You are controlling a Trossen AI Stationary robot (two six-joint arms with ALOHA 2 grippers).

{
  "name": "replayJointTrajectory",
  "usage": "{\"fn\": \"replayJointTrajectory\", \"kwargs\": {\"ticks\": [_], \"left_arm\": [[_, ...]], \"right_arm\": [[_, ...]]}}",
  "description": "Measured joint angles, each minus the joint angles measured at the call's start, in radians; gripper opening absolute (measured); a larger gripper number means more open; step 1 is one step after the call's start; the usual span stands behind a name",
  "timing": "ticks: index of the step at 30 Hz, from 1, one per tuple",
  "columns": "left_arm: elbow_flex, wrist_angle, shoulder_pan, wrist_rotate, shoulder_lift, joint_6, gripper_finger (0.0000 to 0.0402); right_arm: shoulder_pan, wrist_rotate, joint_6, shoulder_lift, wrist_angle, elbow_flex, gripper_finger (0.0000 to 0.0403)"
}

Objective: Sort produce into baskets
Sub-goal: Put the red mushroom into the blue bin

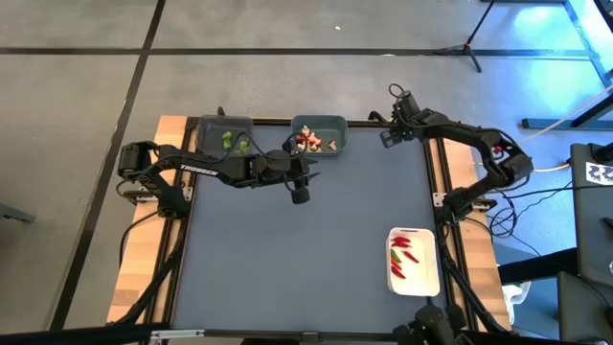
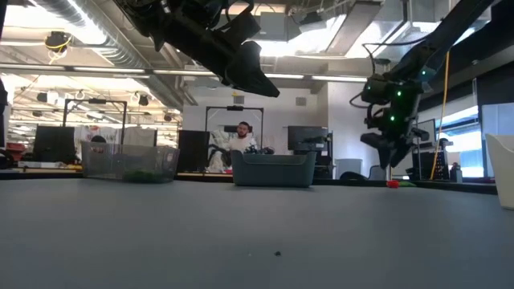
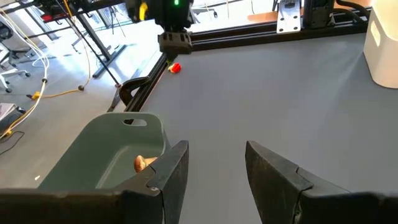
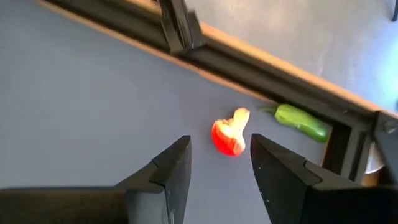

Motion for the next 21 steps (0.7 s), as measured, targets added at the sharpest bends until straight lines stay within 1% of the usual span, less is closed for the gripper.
{"fn": "replayJointTrajectory", "kwargs": {"ticks": [4,11,21], "left_arm": [[0.000,0.000,0.000,0.000,0.000,0.000,0.0155],[0.000,0.000,0.000,0.000,0.000,0.000,0.0155],[0.000,0.005,0.001,0.000,0.000,0.004,0.0155]], "right_arm": [[-0.003,0.004,-0.020,0.062,0.018,0.000,0.0165],[-0.004,0.068,-0.046,0.125,0.067,0.000,0.0165],[-0.009,0.079,-0.114,0.203,0.109,0.004,0.0164]]}}
